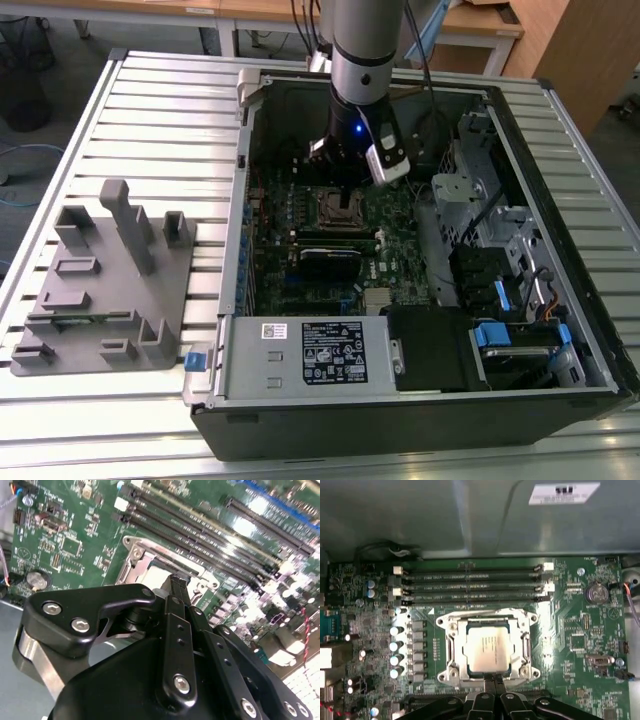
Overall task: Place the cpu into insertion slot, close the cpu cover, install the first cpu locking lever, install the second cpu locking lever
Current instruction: 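Install the second cpu locking lever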
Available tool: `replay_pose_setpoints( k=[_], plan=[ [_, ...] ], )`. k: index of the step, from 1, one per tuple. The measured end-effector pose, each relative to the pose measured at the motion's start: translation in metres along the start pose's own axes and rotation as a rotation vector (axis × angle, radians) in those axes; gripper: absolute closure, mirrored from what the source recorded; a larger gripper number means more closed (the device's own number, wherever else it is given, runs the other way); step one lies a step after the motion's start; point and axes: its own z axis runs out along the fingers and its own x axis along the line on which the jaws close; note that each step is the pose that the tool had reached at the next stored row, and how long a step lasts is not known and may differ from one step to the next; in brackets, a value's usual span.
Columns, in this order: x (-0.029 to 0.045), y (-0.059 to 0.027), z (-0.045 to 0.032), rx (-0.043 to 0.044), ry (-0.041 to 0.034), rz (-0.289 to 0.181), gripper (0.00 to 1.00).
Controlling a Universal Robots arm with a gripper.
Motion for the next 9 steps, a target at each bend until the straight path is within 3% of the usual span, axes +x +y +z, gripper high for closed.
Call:
replay_pose_setpoints(
  k=[9],
  plan=[
    [-0.0007, -0.0113, -0.0006, 0.0003, 0.0002, 0.007, 0.9]
  ],
)
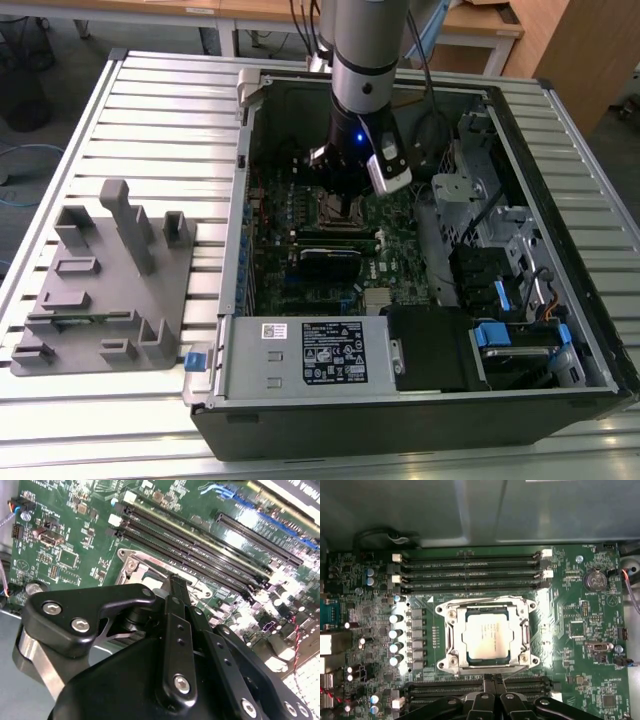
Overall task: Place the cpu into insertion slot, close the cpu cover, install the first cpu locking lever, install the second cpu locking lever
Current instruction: 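Install the second cpu locking lever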
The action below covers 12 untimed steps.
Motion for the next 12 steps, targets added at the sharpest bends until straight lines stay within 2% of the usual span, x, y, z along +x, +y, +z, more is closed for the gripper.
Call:
replay_pose_setpoints(
  k=[8, 12],
  plan=[
    [0.0005, -0.0007, 0.0001, -0.0001, -0.0001, 0.0, 0.9],
    [0.0073, -0.0012, 0.0005, 0.002, 0.0, 0.0, 0.9]
  ],
)
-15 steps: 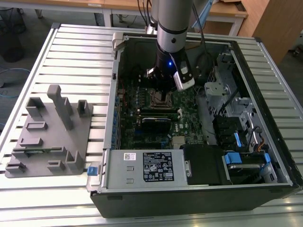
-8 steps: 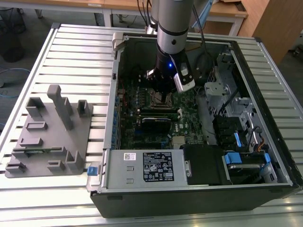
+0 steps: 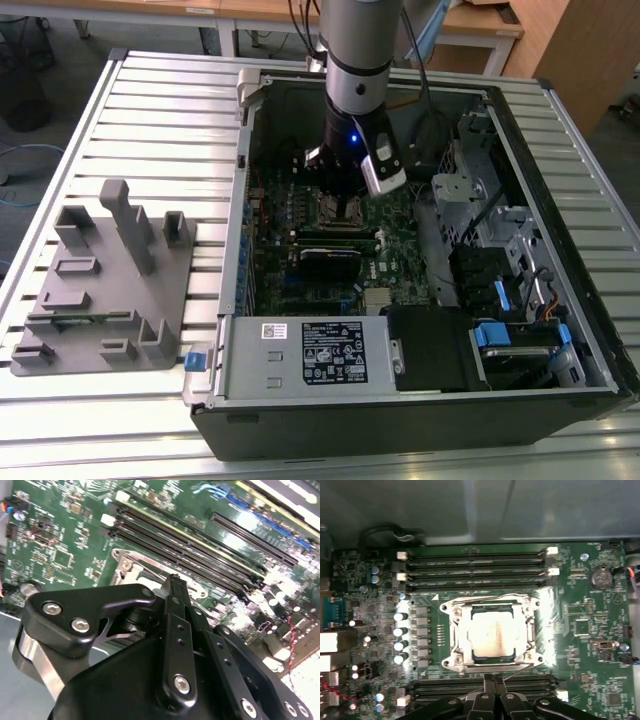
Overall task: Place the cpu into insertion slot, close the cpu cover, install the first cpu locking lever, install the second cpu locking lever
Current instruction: 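Install the second cpu locking lever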
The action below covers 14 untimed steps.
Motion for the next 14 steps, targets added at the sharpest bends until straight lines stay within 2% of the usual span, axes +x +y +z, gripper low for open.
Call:
replay_pose_setpoints(
  k=[11, 14],
  plan=[
    [0.017, -0.0014, 0.0065, 0.002, -0.0001, 0.0, 0.9],
    [0.0179, -0.0016, 0.0074, 0.0025, 0.0004, 0.0, 0.9]
  ],
)
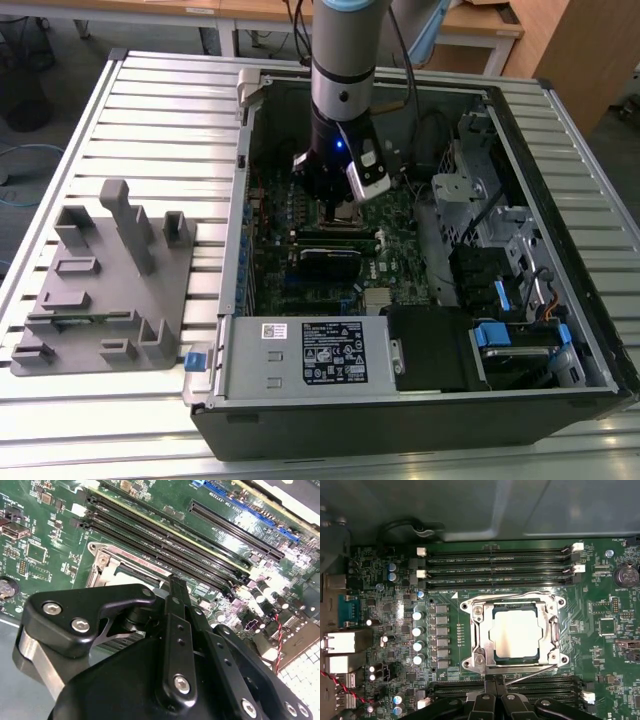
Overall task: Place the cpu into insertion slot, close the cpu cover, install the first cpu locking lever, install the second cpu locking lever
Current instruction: 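Install the second cpu locking lever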
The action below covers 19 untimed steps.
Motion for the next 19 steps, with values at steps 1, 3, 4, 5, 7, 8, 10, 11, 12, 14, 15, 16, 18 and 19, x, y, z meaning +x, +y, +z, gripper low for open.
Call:
replay_pose_setpoints(
  k=[1, 3, 4, 5, 7, 8, 10, 11, 12, 14, 15, 16, 18, 19],
  plan=[
    [0.0, 0.0, 0.0002, 0.0004, -0.0002, 0.0, 0.9],
    [0.0, 0.0001, 0.0002, 0.0008, -0.0002, 0.0, 0.9],
    [0.0, 0.0, 0.0002, 0.0008, -0.0002, 0.0, 0.9],
    [0.0001, 0.0001, 0.0002, 0.0008, -0.0003, 0.0, 0.9],
    [0.0001, 0.0001, 0.0002, 0.0008, -0.0002, 0.0, 0.9],
    [0.0001, 0.0, 0.0002, 0.0008, -0.0002, 0.0, 0.9],
    [0.0002, 0.0, 0.0003, 0.0008, -0.0003, 0.0, 0.9],
    [0.0003, 0.0, 0.0006, 0.0006, -0.0003, 0.0, 0.9],
    [0.0003, 0.0, 0.0011, 0.0005, -0.0005, 0.0, 0.9],
    [0.0004, -0.0001, 0.003, 0.0008, -0.0003, 0.0, 0.9],
    [0.0004, -0.0001, 0.0041, 0.0007, -0.0003, 0.0, 0.9],
    [0.0004, -0.0002, 0.0052, 0.0008, -0.0003, 0.0, 0.9],
    [0.0005, -0.0004, 0.0078, 0.0009, -0.0003, 0.0, 0.9],
    [0.0006, -0.0004, 0.0092, 0.001, -0.0003, 0.0, 0.9]
  ],
)
